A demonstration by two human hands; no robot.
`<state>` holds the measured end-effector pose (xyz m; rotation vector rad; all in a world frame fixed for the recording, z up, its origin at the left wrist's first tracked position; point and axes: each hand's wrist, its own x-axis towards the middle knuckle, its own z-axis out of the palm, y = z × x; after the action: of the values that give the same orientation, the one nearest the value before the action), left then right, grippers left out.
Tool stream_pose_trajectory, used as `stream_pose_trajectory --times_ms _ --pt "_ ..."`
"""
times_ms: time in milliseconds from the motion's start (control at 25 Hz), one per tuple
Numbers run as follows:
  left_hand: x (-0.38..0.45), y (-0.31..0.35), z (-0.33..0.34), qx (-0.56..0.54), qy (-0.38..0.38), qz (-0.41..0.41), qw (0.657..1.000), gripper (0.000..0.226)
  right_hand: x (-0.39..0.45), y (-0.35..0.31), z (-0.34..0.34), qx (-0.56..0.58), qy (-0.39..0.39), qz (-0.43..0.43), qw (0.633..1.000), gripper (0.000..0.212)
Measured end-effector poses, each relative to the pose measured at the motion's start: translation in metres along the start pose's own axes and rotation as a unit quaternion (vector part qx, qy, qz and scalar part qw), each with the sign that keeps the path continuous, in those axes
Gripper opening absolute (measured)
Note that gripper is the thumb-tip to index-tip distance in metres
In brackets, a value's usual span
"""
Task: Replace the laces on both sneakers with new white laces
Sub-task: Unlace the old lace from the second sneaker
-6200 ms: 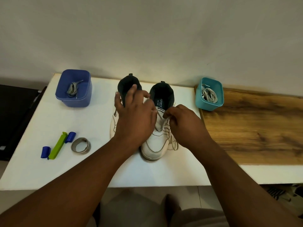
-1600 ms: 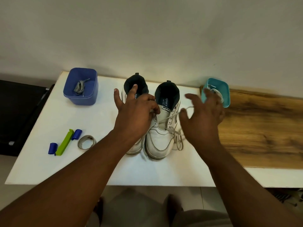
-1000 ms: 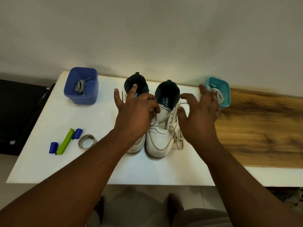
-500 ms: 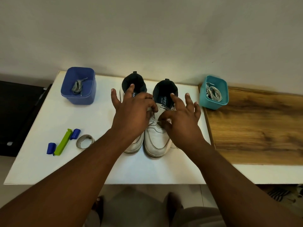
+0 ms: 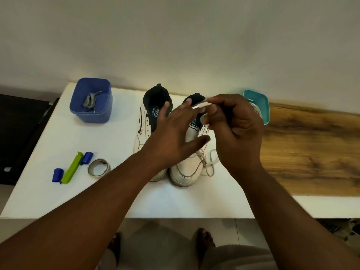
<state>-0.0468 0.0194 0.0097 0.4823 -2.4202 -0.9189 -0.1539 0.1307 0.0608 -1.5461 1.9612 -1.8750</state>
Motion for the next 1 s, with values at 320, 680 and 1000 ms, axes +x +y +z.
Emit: stream_pose_trajectory --times_ms 320,680,1000 --pt "0.014 0.021 -0.029 -0.377 0.322 -0.098 0.863 0.020 0.003 0.026 -0.012 -0.097 -0.099 0.228 0.964 0.038" --pt "0.012 0.035 -0.056 -0.428 0.459 -0.029 0.778 0.026 -0.013 0.042 0.002 -0.317 -0.343 0.124 0.875 0.009" --pt "-0.008 0.014 -0.026 -0.055 -0.138 -0.099 0.984 0.040 -0.005 0.017 0.007 0.028 -0.145 0.140 0.979 0.017"
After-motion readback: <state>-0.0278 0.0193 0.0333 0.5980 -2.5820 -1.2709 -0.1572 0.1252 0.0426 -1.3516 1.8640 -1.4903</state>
